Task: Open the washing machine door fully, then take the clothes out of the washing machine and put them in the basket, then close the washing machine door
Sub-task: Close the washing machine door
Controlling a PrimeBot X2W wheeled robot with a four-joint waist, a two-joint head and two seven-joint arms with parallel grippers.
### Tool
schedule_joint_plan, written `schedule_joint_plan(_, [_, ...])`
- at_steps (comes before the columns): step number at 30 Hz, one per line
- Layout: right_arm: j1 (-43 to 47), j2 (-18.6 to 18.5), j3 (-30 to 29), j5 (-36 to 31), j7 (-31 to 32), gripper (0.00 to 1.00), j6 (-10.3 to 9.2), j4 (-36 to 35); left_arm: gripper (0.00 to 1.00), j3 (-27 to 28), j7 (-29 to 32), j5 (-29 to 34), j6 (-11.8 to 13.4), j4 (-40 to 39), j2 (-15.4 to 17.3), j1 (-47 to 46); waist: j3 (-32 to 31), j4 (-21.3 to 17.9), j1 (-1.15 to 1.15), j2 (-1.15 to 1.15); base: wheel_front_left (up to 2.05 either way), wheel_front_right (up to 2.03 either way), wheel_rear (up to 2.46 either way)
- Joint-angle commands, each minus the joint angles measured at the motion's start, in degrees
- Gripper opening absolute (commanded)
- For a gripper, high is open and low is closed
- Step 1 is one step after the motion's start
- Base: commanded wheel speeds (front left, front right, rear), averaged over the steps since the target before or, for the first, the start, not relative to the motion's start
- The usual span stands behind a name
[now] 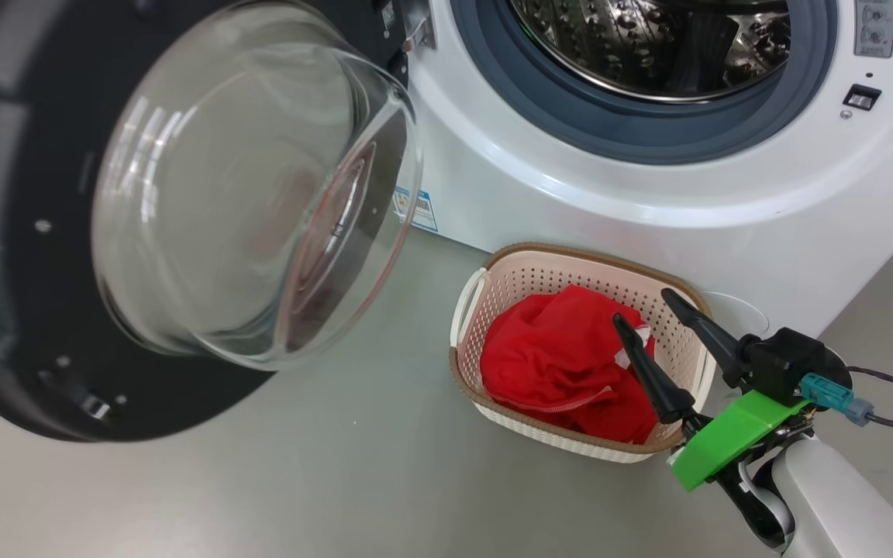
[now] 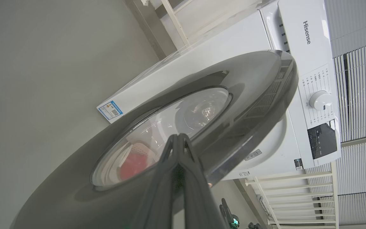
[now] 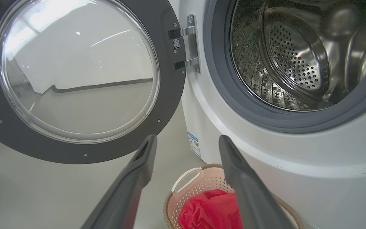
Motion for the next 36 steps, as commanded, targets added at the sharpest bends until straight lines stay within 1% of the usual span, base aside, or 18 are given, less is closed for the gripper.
schedule_joint_plan(1, [1.1, 0.4, 0.8, -0.2, -0.3, 1.0, 0.09, -1.5, 0.0, 0.8, 1.1, -0.6, -0.6, -2.1, 2.4, 0.5, -0.3, 0.1, 0.0, 0.0, 0.0, 0.0, 0.0])
schedule_joint_plan(11, [2.7, 0.8, -0.4, -0.3, -0.3, 1.0, 0.09, -2.2, 0.0, 0.4, 6.1, -4.0, -0.6, -12.8, 0.2, 5.8, -1.9, -0.5, 0.0, 0.0, 0.0, 0.0, 0.0])
schedule_joint_plan(17, [3.6, 1.2, -1.1, -0.3, -0.3, 1.0, 0.09, -2.7, 0.0, -0.4, 8.2, -5.0, -0.6, -20.0, -1.2, 8.8, -2.5, -1.7, 0.0, 0.0, 0.0, 0.0, 0.0])
schedule_joint_plan(25, [4.0, 2.0, -2.1, -0.8, -0.3, 1.0, 0.09, -3.1, 0.0, -2.0, 9.8, -5.6, -0.5, -27.7, -3.0, 11.5, -2.3, -4.6, 0.0, 0.0, 0.0, 0.0, 0.0])
schedule_joint_plan(33, [4.0, 3.0, -3.3, -1.3, -0.3, 1.0, 0.09, -3.8, 0.0, -4.2, 10.7, -5.5, 0.6, -34.1, -4.4, 12.3, -1.8, -8.6, 0.0, 0.0, 0.0, 0.0, 0.0])
schedule_joint_plan(36, [4.0, 3.2, -3.5, -1.4, -0.3, 1.0, 0.09, -3.9, 0.0, -4.6, 10.8, -5.5, 1.0, -35.3, -4.8, 12.2, -1.6, -9.6, 0.0, 0.0, 0.0, 0.0, 0.0])
